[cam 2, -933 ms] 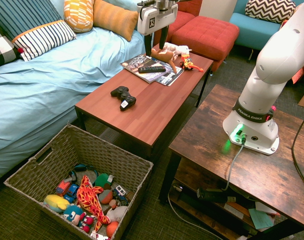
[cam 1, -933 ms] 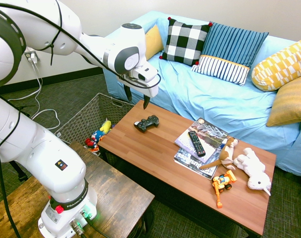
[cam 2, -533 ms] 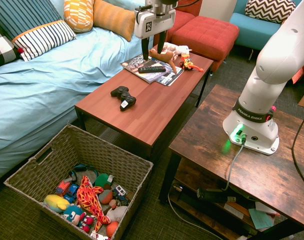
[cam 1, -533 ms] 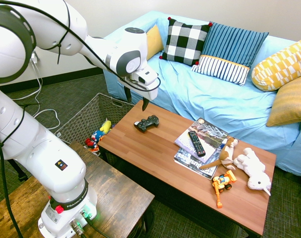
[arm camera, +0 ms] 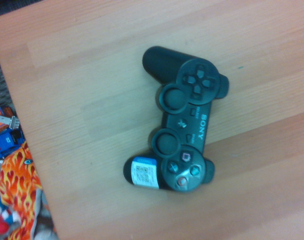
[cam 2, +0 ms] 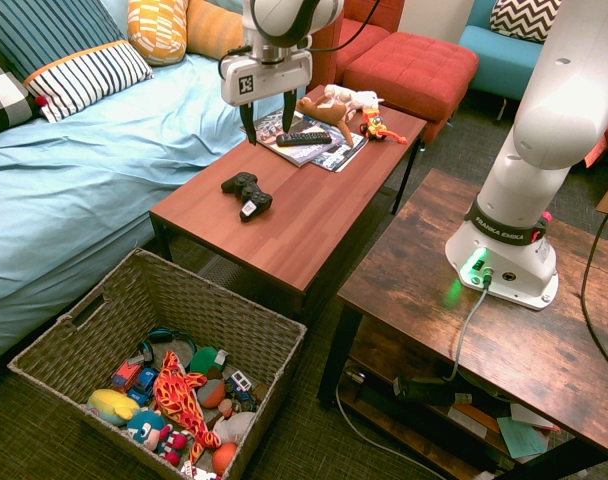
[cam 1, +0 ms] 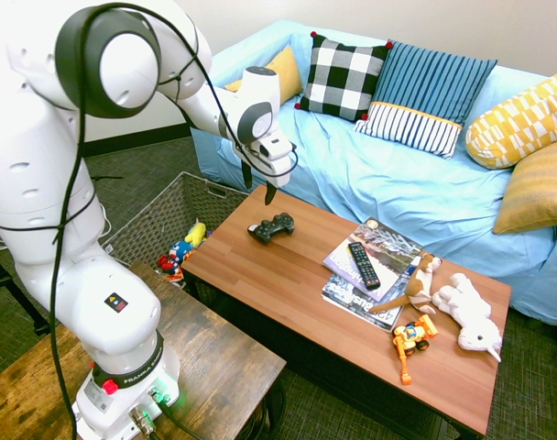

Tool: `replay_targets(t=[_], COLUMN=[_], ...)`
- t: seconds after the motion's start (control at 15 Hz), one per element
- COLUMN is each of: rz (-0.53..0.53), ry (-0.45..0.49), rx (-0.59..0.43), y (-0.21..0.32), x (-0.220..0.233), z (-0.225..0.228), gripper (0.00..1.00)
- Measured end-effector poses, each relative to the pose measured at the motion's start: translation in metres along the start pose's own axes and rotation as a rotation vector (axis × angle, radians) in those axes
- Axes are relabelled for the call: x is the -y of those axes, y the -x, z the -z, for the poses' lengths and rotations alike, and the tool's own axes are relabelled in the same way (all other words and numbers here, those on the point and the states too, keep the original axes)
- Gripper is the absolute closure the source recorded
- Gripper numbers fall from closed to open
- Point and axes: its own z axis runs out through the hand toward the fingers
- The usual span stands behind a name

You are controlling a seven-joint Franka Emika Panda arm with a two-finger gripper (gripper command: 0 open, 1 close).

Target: Put the gamepad in the basket

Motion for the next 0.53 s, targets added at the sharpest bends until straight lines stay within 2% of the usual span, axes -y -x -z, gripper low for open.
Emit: replay_targets(t=[0.53], rz=[-0.073], ry=[0.088], rx=[-0.003], y=[-0.032], x=[0.046], z=[-0.106], gripper=[0.0])
